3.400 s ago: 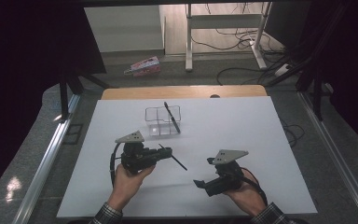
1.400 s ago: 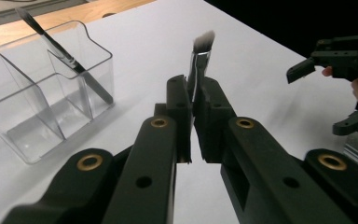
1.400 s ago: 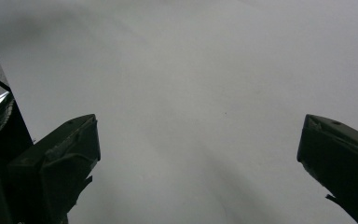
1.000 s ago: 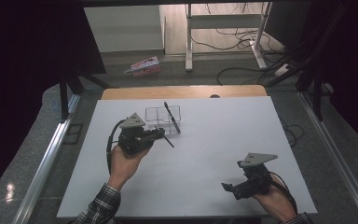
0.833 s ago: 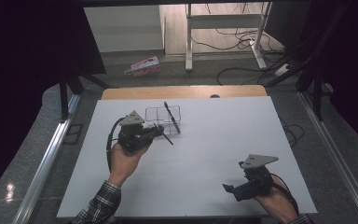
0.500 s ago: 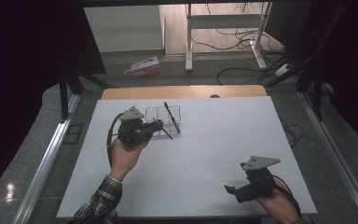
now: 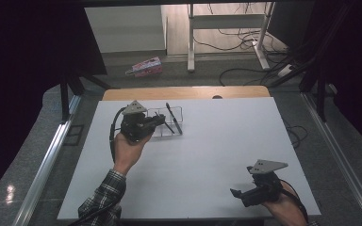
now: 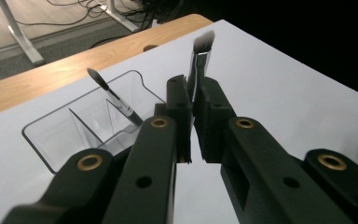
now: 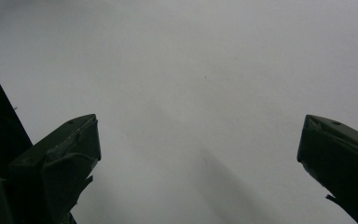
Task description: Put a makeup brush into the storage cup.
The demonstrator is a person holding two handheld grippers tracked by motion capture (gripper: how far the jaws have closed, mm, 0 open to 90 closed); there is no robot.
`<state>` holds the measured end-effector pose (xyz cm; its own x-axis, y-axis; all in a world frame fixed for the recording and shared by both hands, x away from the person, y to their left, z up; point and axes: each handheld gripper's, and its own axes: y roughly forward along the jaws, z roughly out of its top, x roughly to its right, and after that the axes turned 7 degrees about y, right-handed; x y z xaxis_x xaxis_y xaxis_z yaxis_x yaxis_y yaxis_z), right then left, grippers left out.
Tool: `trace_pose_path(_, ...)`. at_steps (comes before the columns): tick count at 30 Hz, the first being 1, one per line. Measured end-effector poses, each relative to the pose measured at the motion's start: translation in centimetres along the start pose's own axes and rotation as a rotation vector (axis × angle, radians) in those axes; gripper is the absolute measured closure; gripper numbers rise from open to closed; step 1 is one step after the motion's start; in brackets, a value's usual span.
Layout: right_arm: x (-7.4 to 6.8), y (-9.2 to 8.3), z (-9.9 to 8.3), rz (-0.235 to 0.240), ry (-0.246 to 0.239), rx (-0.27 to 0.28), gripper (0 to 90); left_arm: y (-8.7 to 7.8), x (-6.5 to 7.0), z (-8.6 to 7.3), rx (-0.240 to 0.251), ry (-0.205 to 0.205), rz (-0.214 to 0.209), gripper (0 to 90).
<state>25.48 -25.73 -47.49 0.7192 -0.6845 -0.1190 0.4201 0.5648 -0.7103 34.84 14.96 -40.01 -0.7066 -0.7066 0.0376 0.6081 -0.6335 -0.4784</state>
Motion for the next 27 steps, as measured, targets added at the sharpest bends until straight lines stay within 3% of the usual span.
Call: trace_pose_path(27,0.0,-0.5,-0.9,-0.011,0.0,-0.013,0.0,1.1,-1.9,1.9,0.026,-0.018,0.068,85.1)
